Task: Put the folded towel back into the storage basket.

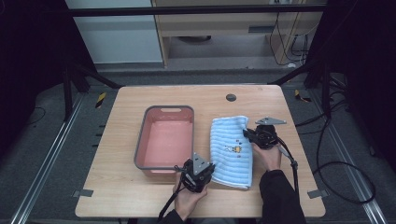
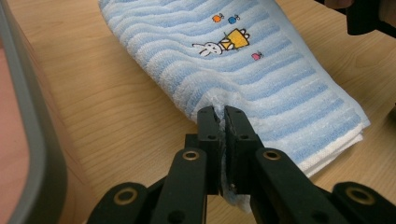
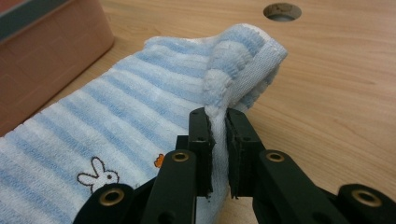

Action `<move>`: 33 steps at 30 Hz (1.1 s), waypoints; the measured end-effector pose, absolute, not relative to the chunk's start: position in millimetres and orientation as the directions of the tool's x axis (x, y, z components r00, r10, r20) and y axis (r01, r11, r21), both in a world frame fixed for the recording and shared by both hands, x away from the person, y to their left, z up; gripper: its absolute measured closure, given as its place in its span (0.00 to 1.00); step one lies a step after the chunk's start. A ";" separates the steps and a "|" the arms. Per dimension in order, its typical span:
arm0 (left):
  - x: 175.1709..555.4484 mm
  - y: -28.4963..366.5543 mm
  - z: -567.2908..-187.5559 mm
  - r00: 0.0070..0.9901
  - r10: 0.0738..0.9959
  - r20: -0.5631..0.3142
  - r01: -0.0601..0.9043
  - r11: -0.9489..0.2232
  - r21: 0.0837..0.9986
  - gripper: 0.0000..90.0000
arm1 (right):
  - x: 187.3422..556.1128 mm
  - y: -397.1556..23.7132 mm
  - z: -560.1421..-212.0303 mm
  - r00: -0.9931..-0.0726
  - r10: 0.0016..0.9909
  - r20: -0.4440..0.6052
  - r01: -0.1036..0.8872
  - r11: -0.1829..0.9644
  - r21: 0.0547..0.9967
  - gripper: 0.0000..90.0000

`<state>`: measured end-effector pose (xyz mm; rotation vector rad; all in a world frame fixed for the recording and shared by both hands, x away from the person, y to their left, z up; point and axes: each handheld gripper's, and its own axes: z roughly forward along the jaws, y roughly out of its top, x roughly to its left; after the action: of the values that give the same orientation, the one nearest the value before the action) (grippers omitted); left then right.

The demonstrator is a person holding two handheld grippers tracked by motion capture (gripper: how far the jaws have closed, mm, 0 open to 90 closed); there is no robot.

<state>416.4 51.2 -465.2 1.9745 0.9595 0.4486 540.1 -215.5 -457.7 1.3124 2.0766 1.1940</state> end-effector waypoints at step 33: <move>408.8 87.4 -393.2 0.644 0.765 -0.026 0.355 -0.268 0.896 0.95 | 526.1 -196.7 -381.6 -0.495 0.866 0.075 0.386 0.141 0.912 0.92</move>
<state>408.8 87.4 -393.2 1.8702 0.8885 0.5177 526.1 -196.7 -381.6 1.1949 1.9482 1.3294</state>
